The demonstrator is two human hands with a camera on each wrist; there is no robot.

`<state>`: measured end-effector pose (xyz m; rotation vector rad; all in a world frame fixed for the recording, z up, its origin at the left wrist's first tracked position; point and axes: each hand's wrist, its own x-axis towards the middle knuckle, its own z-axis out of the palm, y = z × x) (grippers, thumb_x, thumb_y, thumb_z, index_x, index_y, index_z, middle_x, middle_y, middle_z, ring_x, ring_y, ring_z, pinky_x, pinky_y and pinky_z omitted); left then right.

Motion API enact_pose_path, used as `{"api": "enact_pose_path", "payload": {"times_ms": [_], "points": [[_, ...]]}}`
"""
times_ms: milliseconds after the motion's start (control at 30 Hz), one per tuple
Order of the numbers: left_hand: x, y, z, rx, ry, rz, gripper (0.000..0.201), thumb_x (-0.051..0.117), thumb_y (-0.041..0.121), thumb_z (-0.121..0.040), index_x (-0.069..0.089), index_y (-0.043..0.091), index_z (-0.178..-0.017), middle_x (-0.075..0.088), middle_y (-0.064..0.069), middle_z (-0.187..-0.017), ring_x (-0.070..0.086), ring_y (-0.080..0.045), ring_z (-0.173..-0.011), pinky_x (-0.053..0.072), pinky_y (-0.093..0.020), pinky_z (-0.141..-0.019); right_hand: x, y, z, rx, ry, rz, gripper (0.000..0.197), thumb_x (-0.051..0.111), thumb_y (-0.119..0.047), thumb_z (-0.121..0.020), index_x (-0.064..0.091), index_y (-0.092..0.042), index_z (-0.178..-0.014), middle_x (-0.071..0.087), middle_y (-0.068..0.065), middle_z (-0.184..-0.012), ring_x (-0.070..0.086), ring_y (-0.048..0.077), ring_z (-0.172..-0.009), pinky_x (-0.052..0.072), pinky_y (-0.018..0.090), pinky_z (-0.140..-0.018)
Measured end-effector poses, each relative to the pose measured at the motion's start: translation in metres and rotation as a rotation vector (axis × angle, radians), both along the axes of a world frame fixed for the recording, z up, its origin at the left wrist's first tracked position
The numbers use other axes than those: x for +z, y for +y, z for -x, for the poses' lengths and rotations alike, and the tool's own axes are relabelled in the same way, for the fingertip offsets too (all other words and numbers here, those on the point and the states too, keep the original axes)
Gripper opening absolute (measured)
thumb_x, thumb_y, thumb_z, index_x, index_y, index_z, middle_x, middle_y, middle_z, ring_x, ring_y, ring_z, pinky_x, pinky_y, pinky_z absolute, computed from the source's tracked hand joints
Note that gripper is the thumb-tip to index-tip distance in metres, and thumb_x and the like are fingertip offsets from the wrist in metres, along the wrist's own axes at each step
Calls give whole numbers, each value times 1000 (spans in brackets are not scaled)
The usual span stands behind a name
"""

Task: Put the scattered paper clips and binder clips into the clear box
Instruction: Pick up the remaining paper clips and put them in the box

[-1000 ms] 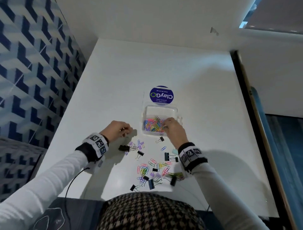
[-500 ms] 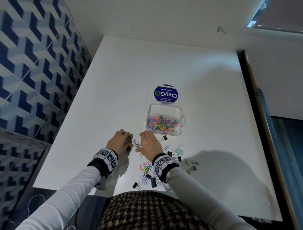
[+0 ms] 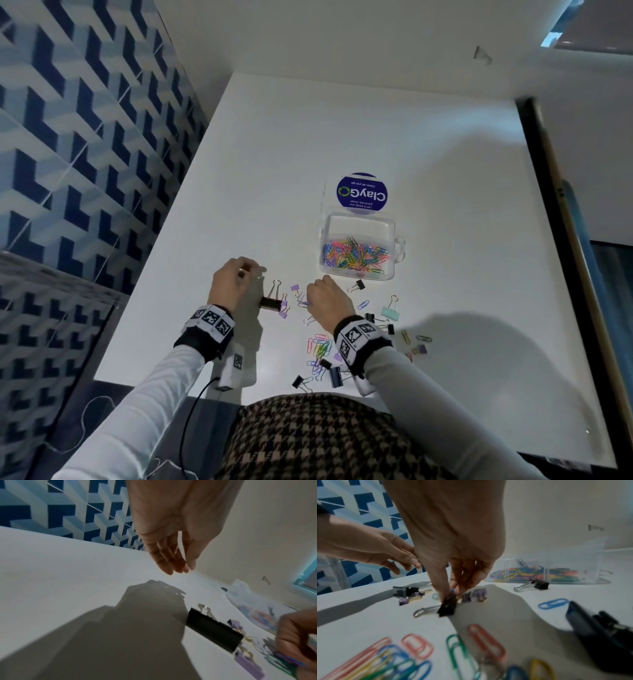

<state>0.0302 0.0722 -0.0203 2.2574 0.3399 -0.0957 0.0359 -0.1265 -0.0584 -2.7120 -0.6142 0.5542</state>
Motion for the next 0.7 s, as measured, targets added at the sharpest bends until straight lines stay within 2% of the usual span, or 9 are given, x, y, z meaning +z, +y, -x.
{"api": "enact_pose_path", "payload": {"times_ms": [67,200,300,400,500,533,633,700], "points": [[3,1,2,-35,10,24,14,51,16,-78,63,15,-85,63,-4,-90,57,-19,-77,41,-18,-66,3,-3,-3,34,54,4,14,47,-6,-89,55,-2,-100,57,16,-107,42,28,-110,38,35,-88],[-1,-10,6,-231,12,-59,17,53,4,-83,66,14,-87,60,4,-82,58,-19,-81,38,-15,-68,9,-9,-3,1,99,-79,7,52,-8,-87,58,-7,-91,58,12,-101,44,26,-107,43,38,-84],[-7,-32,4,-476,109,-140,25,51,-2,-85,65,11,-101,60,-6,-97,59,-24,-94,40,-22,-81,15,-19,-1,-59,110,-214,8,59,-10,-85,59,-14,-78,60,9,-88,50,26,-96,45,39,-80],[-10,-54,3,-688,200,-248,25,49,10,-90,60,14,-113,56,-12,-112,54,-29,-104,43,-32,-84,22,-39,1,-158,118,-346,17,67,-17,-79,55,-25,-70,62,2,-80,55,20,-84,48,43,-75],[-6,-61,1,-693,123,-292,20,49,21,-91,62,21,-107,56,-7,-107,56,-24,-101,46,-33,-80,26,-70,8,-270,143,-416,22,71,-19,-76,53,-30,-69,59,-5,-81,54,15,-80,45,37,-79],[-4,-61,2,-686,97,-296,21,48,25,-89,63,20,-102,56,-7,-104,57,-24,-97,46,-32,-78,27,-81,13,-274,141,-434,25,71,-16,-75,52,-30,-68,59,-4,-81,54,15,-78,44,36,-77],[0,-62,10,-792,61,-274,52,28,43,-79,62,10,-101,58,-10,-98,58,-25,-86,44,-30,-75,28,-101,34,-204,168,-436,37,69,-11,-75,45,-36,-65,60,4,-80,51,14,-73,44,31,-69],[-3,-66,22,-950,139,-308,43,34,36,-88,60,8,-108,59,-11,-104,59,-25,-92,45,-31,-80,21,-104,46,-227,220,-477,34,69,-10,-74,48,-34,-63,63,7,-78,53,13,-69,46,31,-67]]}}
